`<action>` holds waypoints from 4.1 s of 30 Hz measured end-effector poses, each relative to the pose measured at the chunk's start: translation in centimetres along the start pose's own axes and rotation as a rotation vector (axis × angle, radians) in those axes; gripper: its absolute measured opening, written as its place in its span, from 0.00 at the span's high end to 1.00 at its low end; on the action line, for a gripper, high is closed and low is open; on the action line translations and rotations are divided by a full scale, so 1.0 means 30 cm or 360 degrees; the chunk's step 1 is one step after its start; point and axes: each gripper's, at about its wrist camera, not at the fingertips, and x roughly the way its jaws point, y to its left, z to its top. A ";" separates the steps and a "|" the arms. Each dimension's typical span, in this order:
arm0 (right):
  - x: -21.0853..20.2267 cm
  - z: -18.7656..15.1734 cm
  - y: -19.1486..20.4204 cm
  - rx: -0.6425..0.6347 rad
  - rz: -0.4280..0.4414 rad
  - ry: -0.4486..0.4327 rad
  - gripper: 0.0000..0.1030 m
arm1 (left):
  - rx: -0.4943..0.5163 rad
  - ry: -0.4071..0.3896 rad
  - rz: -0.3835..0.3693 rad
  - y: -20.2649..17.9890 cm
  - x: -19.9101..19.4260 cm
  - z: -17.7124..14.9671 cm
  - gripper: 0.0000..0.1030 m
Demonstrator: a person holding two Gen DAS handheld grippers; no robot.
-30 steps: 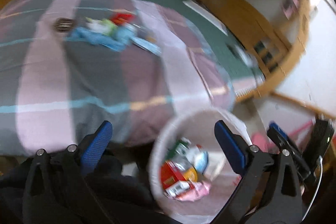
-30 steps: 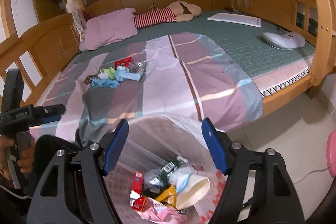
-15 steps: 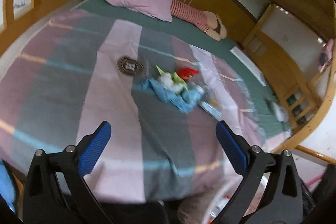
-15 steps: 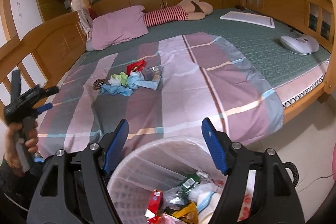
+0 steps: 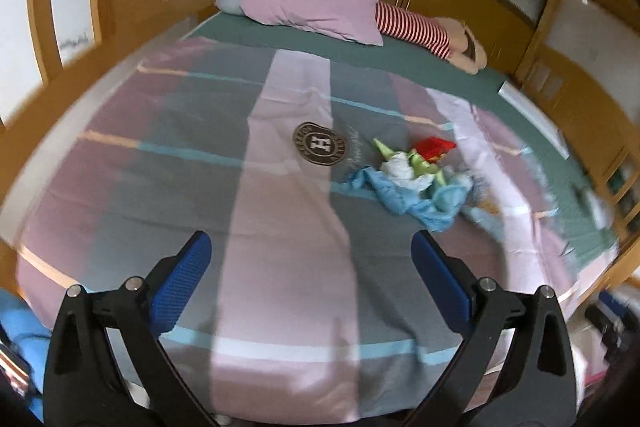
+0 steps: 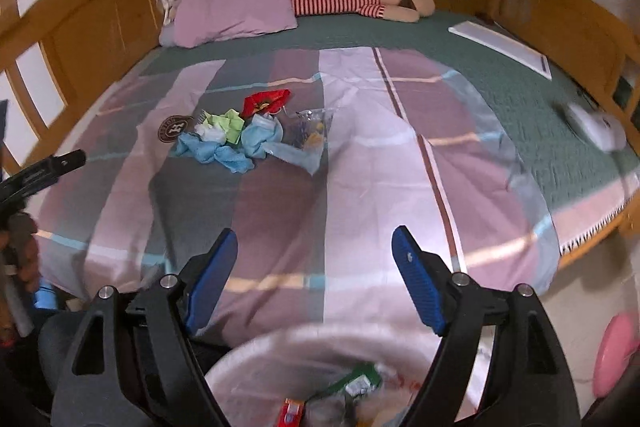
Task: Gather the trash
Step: 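Move both open grippers back toward the trash pile on the bed, then grasp the blue cloth with the left gripper while the right grasps the clear plastic bag, then carry the blue cloth and plastic bag over the wastebasket and release both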
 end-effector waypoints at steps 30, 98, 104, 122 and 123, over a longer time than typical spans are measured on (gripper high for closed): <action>0.654 0.100 0.256 -0.0865 -0.0310 0.0222 1.00 | 0.0053 0.0298 0.0289 0.063 0.124 -0.051 0.04; 0.612 0.166 0.269 -0.1158 -0.0291 0.0119 0.43 | 0.0059 0.0574 -0.0466 -0.165 0.433 0.136 0.57; 0.689 0.171 0.272 -0.1152 -0.0275 0.0202 0.89 | 0.0119 0.0488 -0.0430 -0.107 0.338 0.139 0.57; 0.065 0.098 0.201 -0.0554 0.0163 -0.0115 0.93 | 0.0111 0.0221 -0.0420 -0.109 0.098 0.078 0.58; 0.038 0.090 0.198 -0.0537 0.0166 -0.0123 0.93 | 0.0099 0.0177 -0.0408 -0.107 0.057 0.069 0.58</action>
